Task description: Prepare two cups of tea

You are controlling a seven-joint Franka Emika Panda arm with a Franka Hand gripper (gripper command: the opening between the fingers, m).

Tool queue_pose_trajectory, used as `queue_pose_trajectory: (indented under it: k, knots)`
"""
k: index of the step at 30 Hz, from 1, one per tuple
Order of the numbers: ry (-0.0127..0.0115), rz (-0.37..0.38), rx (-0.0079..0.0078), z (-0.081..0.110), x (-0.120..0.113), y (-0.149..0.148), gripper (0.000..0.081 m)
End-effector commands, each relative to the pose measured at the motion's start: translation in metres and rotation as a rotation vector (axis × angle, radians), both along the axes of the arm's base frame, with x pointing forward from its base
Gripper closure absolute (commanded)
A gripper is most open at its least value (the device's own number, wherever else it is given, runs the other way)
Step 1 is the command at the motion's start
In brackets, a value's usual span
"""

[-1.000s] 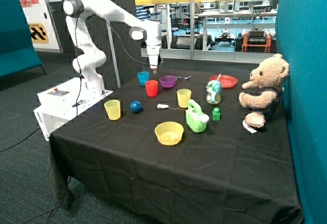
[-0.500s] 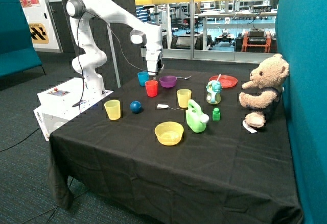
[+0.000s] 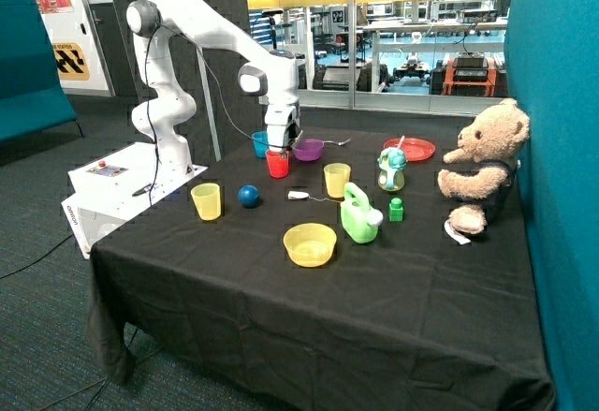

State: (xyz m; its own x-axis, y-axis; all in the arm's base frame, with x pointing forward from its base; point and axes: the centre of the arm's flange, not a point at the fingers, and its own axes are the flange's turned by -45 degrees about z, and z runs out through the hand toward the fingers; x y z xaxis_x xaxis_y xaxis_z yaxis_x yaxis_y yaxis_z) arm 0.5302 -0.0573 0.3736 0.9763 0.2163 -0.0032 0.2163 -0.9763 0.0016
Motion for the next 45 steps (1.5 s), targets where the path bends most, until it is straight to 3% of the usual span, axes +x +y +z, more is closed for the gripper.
queue_pose_trajectory:
  k: [1, 22, 45]
  knots:
    - [-0.0029, -0.033, 0.0022, -0.017, 0.015, -0.028, 0.0300]
    - [-0.0029, -0.033, 0.0022, -0.050, 0.037, -0.055, 0.0307]
    - [-0.0028, -0.005, 0.0022, -0.091, 0.042, -0.045, 0.0325]
